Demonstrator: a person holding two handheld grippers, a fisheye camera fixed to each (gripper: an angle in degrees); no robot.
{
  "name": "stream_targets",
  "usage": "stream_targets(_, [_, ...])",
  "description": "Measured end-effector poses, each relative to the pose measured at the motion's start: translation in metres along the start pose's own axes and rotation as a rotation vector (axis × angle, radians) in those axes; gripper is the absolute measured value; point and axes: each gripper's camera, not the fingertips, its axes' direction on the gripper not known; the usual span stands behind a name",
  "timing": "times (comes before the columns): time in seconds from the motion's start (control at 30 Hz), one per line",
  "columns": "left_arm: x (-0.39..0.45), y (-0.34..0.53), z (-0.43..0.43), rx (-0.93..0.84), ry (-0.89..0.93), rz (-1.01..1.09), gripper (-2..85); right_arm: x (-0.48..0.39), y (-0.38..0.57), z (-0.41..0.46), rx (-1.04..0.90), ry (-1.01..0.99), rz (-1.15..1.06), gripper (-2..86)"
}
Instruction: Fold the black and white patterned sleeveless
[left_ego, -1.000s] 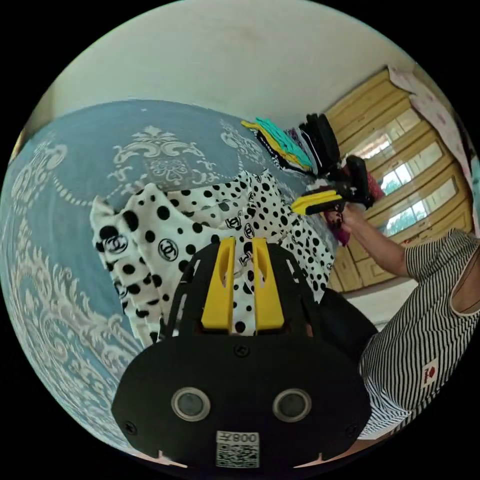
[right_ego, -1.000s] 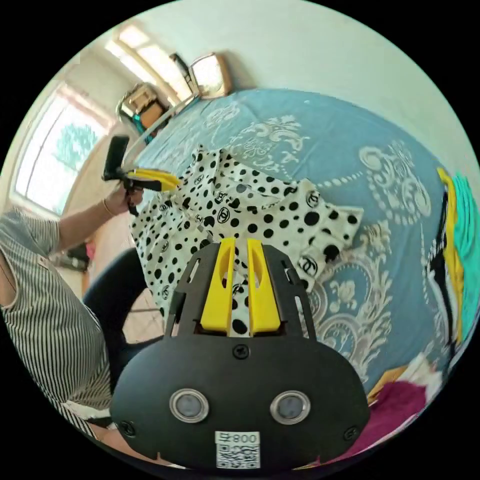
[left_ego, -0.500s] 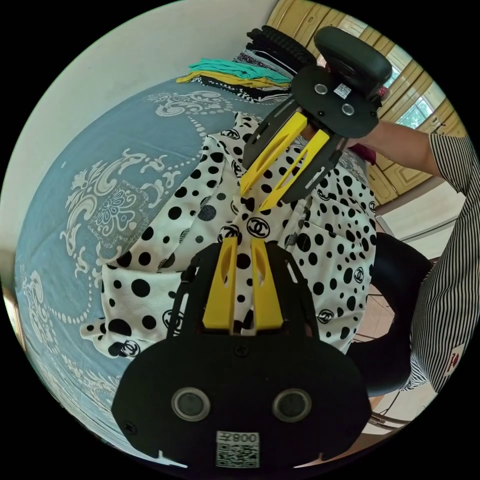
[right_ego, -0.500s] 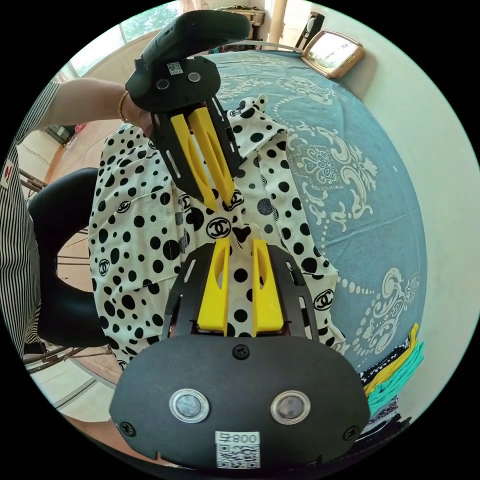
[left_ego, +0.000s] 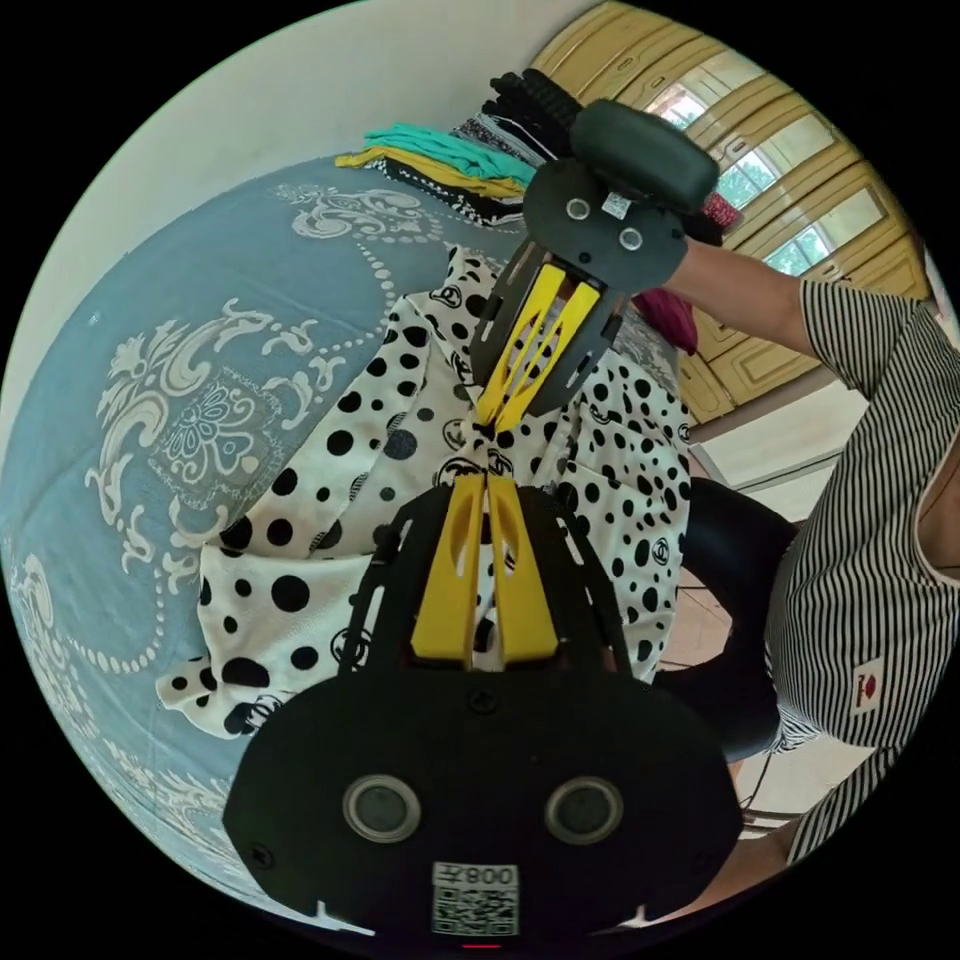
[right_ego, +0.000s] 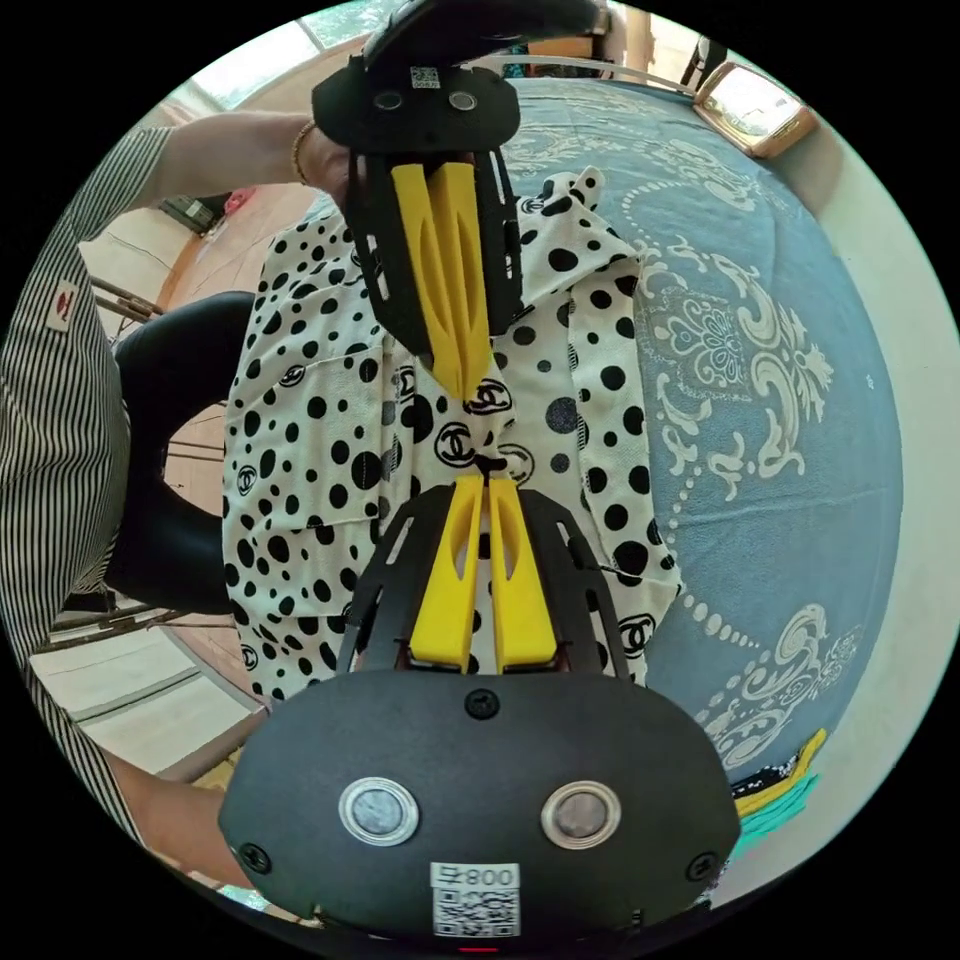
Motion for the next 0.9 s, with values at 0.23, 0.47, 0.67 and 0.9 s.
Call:
stream_targets(0.23, [-0.041, -0.043, -0.016, 0.046, -0.003, 0.031, 5.1, 0.084, -0.035, -0.001, 0.047, -0.319, 0.03, 0.6])
stream_targets(0.47, [-0.082, -0.079, 0.002, -0.075, 0.071, 0.065, 1.5, 0.121, -0.059, 0.024, 0.018, -0.432, 0.039, 1.2])
stream_targets(0.67, [-0.166, -0.082, 0.004, -0.009, 0.418, -0.097, 0.7, 0.14, -0.064, 0.023, 0.108, -0.323, 0.127, 4.4])
stream_targets(0.9, [-0.216, -0.077, 0.017, 0.022, 0.521, -0.153, 0.8, 0.121, -0.088, 0.04, 0.11, -0.228, 0.025, 8.5])
